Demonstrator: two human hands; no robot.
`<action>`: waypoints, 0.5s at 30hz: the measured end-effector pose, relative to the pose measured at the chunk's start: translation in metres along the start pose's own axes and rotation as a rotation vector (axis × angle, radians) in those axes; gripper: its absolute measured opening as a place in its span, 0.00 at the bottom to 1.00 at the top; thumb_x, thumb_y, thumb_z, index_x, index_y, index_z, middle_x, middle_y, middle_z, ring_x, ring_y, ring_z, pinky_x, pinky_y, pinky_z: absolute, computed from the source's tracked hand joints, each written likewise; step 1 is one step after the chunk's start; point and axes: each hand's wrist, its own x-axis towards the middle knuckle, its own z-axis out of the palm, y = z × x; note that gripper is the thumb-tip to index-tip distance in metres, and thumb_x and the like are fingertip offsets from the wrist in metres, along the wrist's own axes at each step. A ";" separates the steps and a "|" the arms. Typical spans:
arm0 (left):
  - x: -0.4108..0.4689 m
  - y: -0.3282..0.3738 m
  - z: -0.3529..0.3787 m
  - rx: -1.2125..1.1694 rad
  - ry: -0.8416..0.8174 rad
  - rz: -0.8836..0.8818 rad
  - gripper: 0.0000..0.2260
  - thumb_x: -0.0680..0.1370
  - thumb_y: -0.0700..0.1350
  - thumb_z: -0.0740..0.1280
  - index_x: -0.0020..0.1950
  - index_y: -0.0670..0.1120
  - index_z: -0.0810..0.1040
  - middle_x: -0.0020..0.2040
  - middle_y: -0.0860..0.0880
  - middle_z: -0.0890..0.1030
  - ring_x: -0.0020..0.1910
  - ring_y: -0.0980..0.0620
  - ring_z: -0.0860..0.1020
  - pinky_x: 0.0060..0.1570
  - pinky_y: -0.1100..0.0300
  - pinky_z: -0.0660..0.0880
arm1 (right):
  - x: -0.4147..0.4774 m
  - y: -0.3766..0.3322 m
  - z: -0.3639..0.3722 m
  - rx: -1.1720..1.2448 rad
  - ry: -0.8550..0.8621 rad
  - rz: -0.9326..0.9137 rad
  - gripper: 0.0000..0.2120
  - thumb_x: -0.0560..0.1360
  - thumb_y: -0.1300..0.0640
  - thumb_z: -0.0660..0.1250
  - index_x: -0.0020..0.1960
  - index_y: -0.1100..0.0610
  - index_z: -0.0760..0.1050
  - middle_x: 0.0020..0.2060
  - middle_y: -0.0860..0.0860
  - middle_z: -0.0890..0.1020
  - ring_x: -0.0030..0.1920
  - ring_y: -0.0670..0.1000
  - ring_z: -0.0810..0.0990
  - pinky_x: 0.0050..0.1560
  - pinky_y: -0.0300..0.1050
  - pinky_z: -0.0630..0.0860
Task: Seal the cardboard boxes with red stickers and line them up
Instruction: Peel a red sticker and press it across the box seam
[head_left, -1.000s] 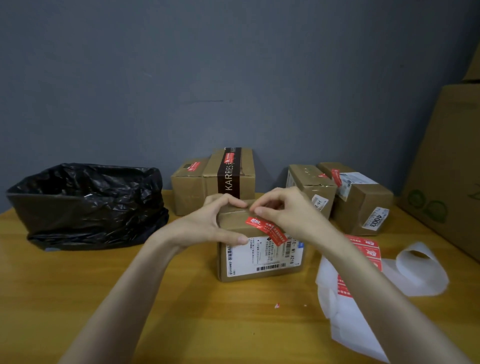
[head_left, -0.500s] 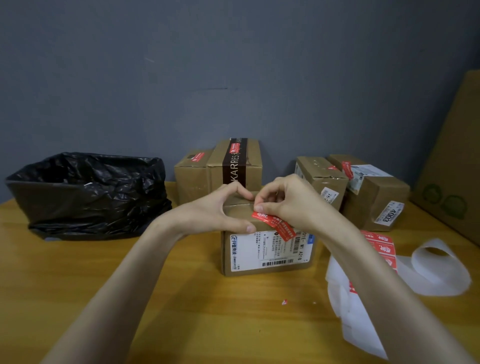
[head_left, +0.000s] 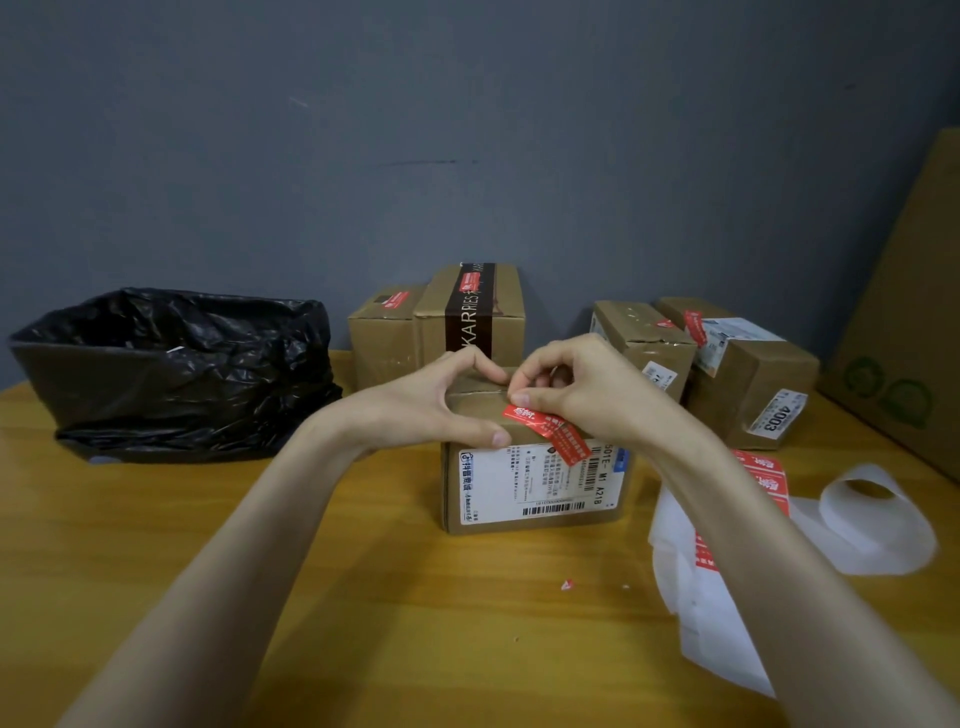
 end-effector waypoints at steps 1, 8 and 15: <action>0.000 0.000 0.000 0.000 -0.002 0.000 0.27 0.58 0.60 0.74 0.56 0.58 0.72 0.60 0.52 0.74 0.60 0.56 0.74 0.58 0.58 0.73 | 0.000 0.000 0.001 -0.007 0.008 -0.004 0.10 0.70 0.56 0.72 0.33 0.44 0.78 0.32 0.43 0.77 0.34 0.41 0.72 0.43 0.45 0.74; 0.000 0.000 -0.001 0.008 -0.028 0.008 0.26 0.59 0.60 0.72 0.54 0.60 0.72 0.60 0.54 0.73 0.60 0.58 0.73 0.56 0.61 0.71 | -0.001 -0.006 0.002 -0.138 0.024 -0.062 0.13 0.71 0.55 0.72 0.32 0.41 0.75 0.36 0.41 0.76 0.40 0.42 0.73 0.48 0.53 0.75; 0.001 -0.003 -0.001 0.000 -0.013 0.016 0.26 0.59 0.59 0.73 0.55 0.59 0.73 0.60 0.55 0.74 0.59 0.59 0.74 0.53 0.64 0.71 | -0.004 0.001 0.000 0.000 -0.003 -0.033 0.09 0.72 0.56 0.70 0.35 0.46 0.78 0.31 0.45 0.78 0.35 0.43 0.75 0.42 0.45 0.75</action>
